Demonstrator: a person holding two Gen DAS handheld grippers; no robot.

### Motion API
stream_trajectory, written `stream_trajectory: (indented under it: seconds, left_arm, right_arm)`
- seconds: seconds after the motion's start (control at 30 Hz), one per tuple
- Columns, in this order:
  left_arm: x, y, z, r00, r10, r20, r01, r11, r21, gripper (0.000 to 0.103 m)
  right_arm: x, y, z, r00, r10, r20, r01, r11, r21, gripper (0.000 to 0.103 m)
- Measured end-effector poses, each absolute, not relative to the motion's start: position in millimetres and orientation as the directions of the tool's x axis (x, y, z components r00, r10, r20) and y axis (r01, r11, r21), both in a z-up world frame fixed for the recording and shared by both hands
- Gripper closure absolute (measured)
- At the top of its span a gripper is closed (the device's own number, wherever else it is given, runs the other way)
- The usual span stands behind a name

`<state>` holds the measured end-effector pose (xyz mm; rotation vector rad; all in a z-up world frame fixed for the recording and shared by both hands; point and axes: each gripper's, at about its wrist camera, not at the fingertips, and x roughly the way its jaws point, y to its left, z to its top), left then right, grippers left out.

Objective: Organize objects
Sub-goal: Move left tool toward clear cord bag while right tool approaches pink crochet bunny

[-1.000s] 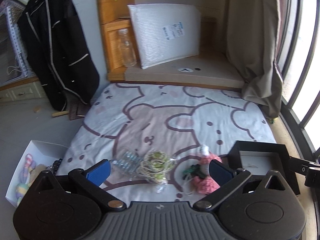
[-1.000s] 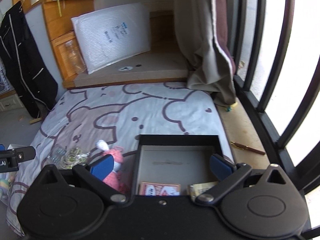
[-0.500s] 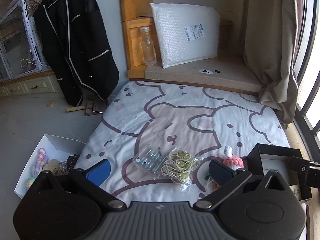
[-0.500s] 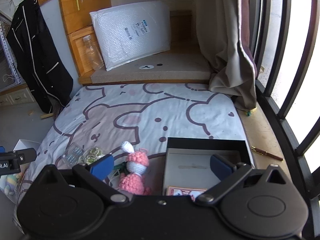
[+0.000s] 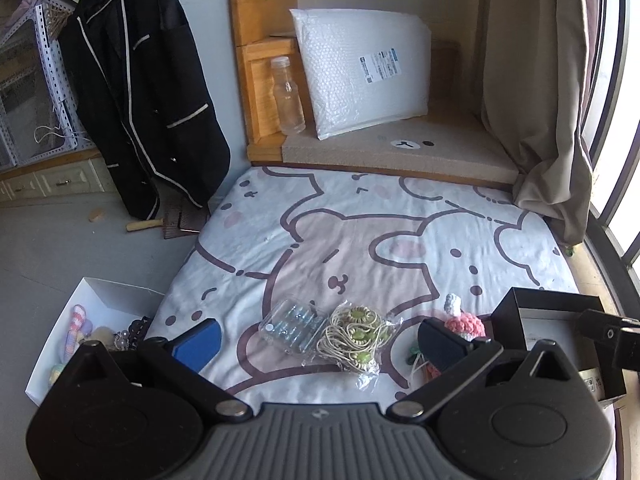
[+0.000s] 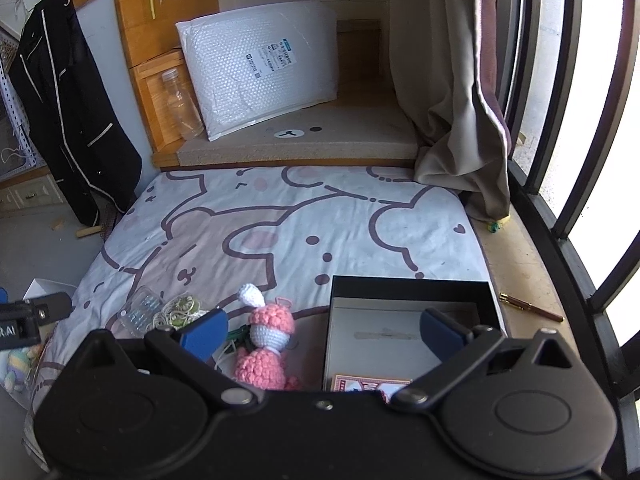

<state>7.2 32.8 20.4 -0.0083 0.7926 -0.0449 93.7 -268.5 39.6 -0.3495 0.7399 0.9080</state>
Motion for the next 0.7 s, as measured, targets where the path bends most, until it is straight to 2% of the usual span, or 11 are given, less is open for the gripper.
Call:
stream_trajectory:
  seconds: [0.3,0.7]
  left_arm:
    - [24,25,5,0.693,-0.048,-0.720,0.047,0.999,-0.022,0.000]
    - [52,29,-15,0.690,-0.009,-0.724,0.036,0.999,0.022,0.000]
  right_arm:
    - [101,-269,36,0.397,0.592,-0.701,-0.811,0.585,0.034,0.000]
    - [117,-242,13,0.338,0.575,-0.745,-0.821,0.568,0.066,0.000]
